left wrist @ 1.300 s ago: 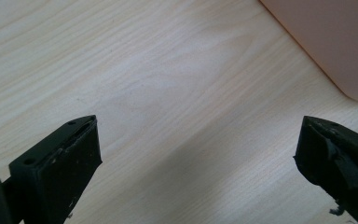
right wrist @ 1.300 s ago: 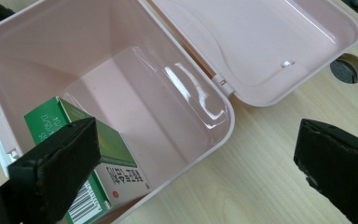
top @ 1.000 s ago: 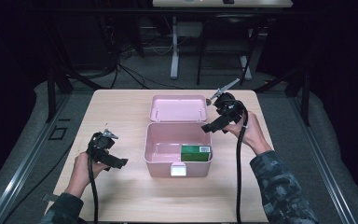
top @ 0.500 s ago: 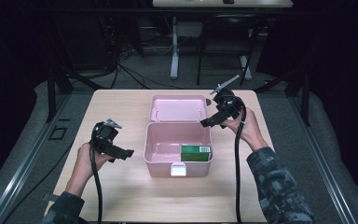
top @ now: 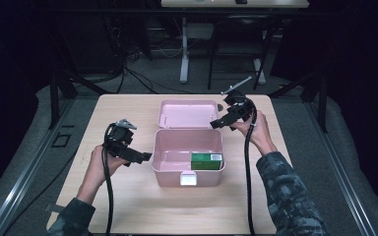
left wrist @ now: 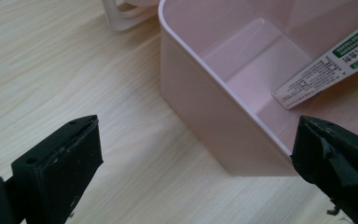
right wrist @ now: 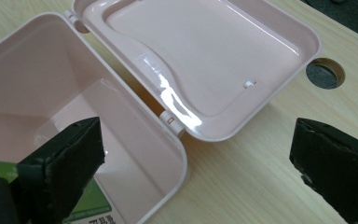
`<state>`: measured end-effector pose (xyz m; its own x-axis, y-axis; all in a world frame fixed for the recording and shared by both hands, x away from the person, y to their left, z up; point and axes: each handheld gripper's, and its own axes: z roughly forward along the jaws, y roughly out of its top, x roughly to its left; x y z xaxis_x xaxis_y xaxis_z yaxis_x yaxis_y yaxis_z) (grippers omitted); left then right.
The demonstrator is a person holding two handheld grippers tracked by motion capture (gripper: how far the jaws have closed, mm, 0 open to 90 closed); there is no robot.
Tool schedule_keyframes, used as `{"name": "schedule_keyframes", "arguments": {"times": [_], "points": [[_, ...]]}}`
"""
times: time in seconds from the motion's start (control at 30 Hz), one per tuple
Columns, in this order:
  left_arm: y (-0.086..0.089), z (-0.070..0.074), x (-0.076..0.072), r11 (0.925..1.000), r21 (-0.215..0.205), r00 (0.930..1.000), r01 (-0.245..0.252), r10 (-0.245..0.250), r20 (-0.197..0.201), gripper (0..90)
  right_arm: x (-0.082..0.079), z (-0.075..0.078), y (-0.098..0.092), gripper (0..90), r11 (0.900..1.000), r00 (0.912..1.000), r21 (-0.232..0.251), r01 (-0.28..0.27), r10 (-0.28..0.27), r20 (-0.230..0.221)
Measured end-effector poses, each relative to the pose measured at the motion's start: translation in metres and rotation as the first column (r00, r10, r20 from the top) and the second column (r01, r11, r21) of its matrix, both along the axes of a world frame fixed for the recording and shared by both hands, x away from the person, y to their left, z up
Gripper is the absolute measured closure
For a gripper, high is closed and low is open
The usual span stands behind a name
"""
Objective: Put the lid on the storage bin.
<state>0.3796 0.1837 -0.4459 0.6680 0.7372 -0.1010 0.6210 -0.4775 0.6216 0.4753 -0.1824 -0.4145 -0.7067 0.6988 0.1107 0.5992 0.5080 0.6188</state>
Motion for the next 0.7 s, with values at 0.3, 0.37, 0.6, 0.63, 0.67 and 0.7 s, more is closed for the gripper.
{"name": "schedule_keyframes", "arguments": {"times": [0.3,0.37,0.6,0.63,0.67,0.7], "points": [[-0.016,-0.003,-0.001,0.9993,-0.024,0.9996,0.027,-0.028,-0.001,11.0,0.016,-0.007,0.002,20.7,0.998,0.9978,0.007,0.067,-0.067,0.002],[-0.019,-0.004,-0.001,0.9994,-0.024,0.9997,0.025,-0.025,-0.005,14.6,0.019,-0.007,0.003,27.7,0.997,0.9969,-0.009,0.078,-0.078,0.008],[-0.025,-0.008,-0.002,0.9996,-0.014,0.9997,0.024,-0.024,-0.011,19.9,0.027,-0.011,0.002,42.9,0.992,0.9920,-0.001,0.125,-0.124,0.023],[-0.026,-0.009,-0.002,0.9996,-0.017,0.9997,0.020,-0.021,-0.009,21.7,0.028,-0.012,0.002,43.4,0.991,0.9905,0.002,0.135,-0.135,0.024],[-0.027,-0.010,-0.002,0.9997,-0.015,0.9997,0.020,-0.020,-0.010,22.8,0.030,-0.013,0.002,45.4,0.991,0.9902,0.003,0.137,-0.137,0.028],[-0.028,-0.011,-0.002,0.9996,-0.015,0.9997,0.022,-0.022,-0.013,24.9,0.032,-0.015,0.003,46.6,0.990,0.9894,0.002,0.143,-0.143,0.024]]}}
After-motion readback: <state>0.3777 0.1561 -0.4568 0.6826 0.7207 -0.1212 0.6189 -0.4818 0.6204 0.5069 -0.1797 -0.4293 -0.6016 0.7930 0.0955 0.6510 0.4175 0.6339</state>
